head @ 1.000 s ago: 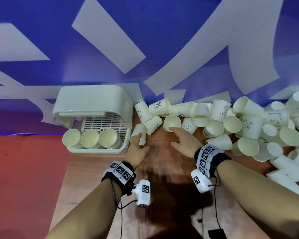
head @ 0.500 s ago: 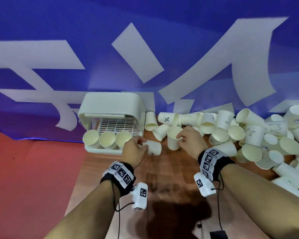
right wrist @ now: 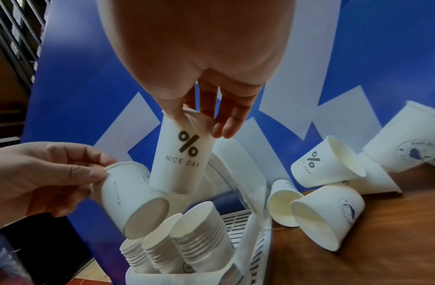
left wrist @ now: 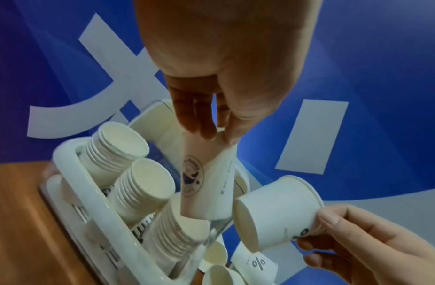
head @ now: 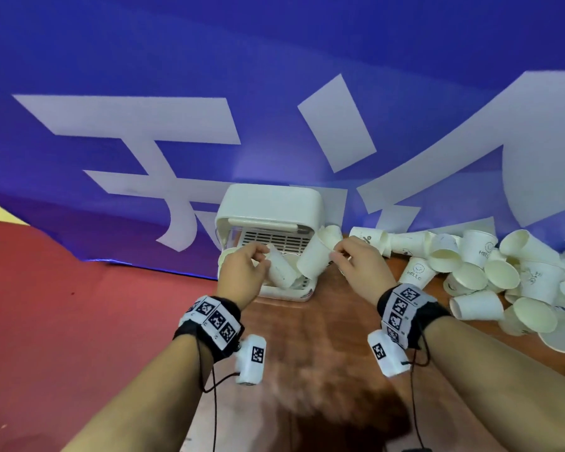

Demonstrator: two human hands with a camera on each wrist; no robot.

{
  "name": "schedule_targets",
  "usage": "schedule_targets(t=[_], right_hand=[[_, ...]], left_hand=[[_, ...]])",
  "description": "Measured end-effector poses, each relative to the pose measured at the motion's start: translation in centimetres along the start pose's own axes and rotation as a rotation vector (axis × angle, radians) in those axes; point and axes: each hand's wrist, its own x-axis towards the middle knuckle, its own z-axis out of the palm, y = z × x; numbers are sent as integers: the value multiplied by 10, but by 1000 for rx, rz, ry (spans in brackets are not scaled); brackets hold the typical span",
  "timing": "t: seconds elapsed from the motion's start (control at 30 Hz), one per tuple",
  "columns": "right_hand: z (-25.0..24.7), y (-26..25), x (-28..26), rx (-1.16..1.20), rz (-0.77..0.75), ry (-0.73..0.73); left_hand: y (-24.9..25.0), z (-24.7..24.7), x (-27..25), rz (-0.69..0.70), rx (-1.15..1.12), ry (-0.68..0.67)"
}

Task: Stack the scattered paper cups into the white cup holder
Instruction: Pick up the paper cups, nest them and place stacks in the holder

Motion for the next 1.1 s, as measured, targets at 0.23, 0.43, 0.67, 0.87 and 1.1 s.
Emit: schedule_targets(t=[0.23, 0.43, 0.67, 0.87, 1.1], right_hand=[[31, -21, 1, -16, -74, -51], [46, -30, 8, -101, -123, -81], [57, -24, 17, -206, -164, -103], [72, -11, 25, -235, -142, -162], [89, -3, 32, -255, -87, -288]], left_hand=[[-29, -30, 7, 50, 41, 53], [-47, -24, 15, 100, 40, 72], [-64, -8, 27, 110, 55, -34], [-80, 10, 36, 101, 78, -151], [-96, 28, 38, 63, 122, -245]])
